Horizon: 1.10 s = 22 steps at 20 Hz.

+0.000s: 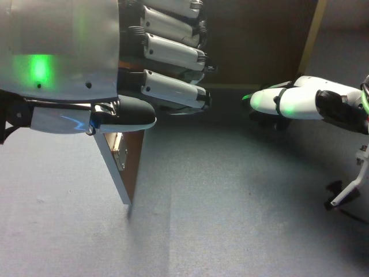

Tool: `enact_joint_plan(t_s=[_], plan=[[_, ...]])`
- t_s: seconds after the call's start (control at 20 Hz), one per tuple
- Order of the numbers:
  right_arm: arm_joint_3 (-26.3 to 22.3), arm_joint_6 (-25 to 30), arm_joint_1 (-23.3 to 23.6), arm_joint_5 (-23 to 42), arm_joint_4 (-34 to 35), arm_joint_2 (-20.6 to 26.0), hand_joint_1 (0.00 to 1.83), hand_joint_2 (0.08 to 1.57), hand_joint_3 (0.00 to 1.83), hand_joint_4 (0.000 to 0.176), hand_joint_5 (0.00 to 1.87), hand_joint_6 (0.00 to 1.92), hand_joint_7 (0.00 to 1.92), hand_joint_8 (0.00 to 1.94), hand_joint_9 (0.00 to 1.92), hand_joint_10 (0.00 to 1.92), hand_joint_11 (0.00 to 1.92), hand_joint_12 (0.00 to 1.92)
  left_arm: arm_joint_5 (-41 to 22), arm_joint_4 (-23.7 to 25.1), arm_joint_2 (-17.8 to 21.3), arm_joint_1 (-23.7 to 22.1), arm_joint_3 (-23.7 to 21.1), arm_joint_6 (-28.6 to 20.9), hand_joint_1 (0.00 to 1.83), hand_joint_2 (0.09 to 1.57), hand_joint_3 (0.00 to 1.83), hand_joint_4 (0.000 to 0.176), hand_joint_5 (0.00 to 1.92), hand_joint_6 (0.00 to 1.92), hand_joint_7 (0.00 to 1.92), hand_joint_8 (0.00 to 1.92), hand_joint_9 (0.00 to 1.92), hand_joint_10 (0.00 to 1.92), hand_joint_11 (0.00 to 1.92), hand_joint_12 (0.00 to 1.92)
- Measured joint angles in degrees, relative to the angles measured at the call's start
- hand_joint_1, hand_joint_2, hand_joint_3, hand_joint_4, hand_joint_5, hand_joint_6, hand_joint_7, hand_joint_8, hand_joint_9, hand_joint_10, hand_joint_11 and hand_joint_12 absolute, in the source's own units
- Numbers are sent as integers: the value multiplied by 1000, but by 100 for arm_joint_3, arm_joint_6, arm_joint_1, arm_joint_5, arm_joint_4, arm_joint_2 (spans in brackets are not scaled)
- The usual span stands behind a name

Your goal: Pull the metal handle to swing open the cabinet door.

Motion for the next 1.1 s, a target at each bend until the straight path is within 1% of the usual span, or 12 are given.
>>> enact_joint_plan(t_s=[0.05, 0.1, 0.15, 0.2, 0.3, 0.4, 0.55, 0.6, 0.65, 0.7, 0.9, 1.1], plan=[[2, 0, 2, -2, -4, 0, 163, 1486, 0, 0, 574, 6, 783, 34, 770, 226, 331, 1549, -2, 0, 0, 0, 0, 0, 687, 1434, 0, 116, 439, 1775, 516, 1040, 536, 1229, 500, 1528], [4, 0, 15, -11, -2, -4, 162, 1496, 0, 0, 582, 1, 797, 23, 709, 400, 330, 1600, -4, 0, 0, 0, 0, 0, 603, 1394, 0, 0, 390, 1090, 535, 929, 554, 1113, 514, 1436], [28, 0, 68, -31, -17, -7, 175, 1495, 0, 0, 592, 2, 803, 13, 637, 561, 317, 1586, -2, 0, 0, 0, 0, 0, 583, 1382, 0, 0, 530, 519, 602, 706, 634, 870, 555, 1302], [35, 2, 72, -20, -9, -7, 175, 1495, 0, 0, 592, 2, 803, 13, 637, 561, 317, 1586, -4, -2, 0, 0, 0, 0, 583, 1382, 0, 0, 530, 519, 602, 706, 634, 870, 555, 1302], [55, 4, 72, 20, -11, 11, 204, 1496, 0, 0, 584, 2, 773, 1, 685, 371, 313, 1522, -4, -2, 0, 0, 0, 0, 608, 1376, 0, 0, 633, 232, 713, 419, 694, 683, 544, 1268], [105, 2, 72, -13, -66, 13, 194, 1484, 0, 0, 514, 0, 659, 0, 649, 140, 230, 1410, 0, -2, 0, 0, 0, 0, 634, 1368, 0, 0, 694, 79, 814, 164, 741, 513, 490, 1264], [195, 195, 74, 68, -7, 74, 250, 1452, 0, 0, 443, 3, 523, 0, 488, 2, 13, 1275, 0, 0, 0, 0, 0, 0, 681, 1342, 0, 0, 735, 12, 857, 24, 793, 316, 457, 1174], [199, 216, 116, 151, 96, 85, 303, 1427, 0, 0, 467, 10, 520, 0, 444, 8, 2, 1124, -9, -7, 0, 0, 0, 0, 672, 1340, 0, 0, 739, 7, 860, 12, 810, 265, 451, 1132], [199, 262, 144, 210, 173, 85, 277, 1432, 0, 0, 448, 5, 488, 2, 403, 6, 0, 1010, 0, -4, 0, 0, 0, 0, 675, 1337, 0, 0, 745, 4, 866, 6, 829, 206, 444, 1110], [199, 302, 173, 339, 245, 83, 272, 1431, 0, 0, 438, 1, 449, 0, 397, 5, 0, 962, 0, -4, 0, 0, 0, 0, 686, 1341, 0, 0, 730, 1, 854, 2, 810, 132, 422, 1049], [50, 533, 446, 474, 411, 138, 269, 1425, 0, 0, 387, 0, 405, 0, 335, 1, 0, 875, 0, 0, 0, 0, 0, 0, 593, 1376, 8, 0, 638, 0, 664, 0, 622, 0, 215, 914], [-138, 857, 522, 466, 306, 195, 207, 1428, 1, 0, 354, 1, 367, 0, 314, 2, 0, 834, -4, -2, 0, 0, 0, 0, 439, 1415, 2, 0, 569, 0, 617, 0, 569, 0, 199, 761]])
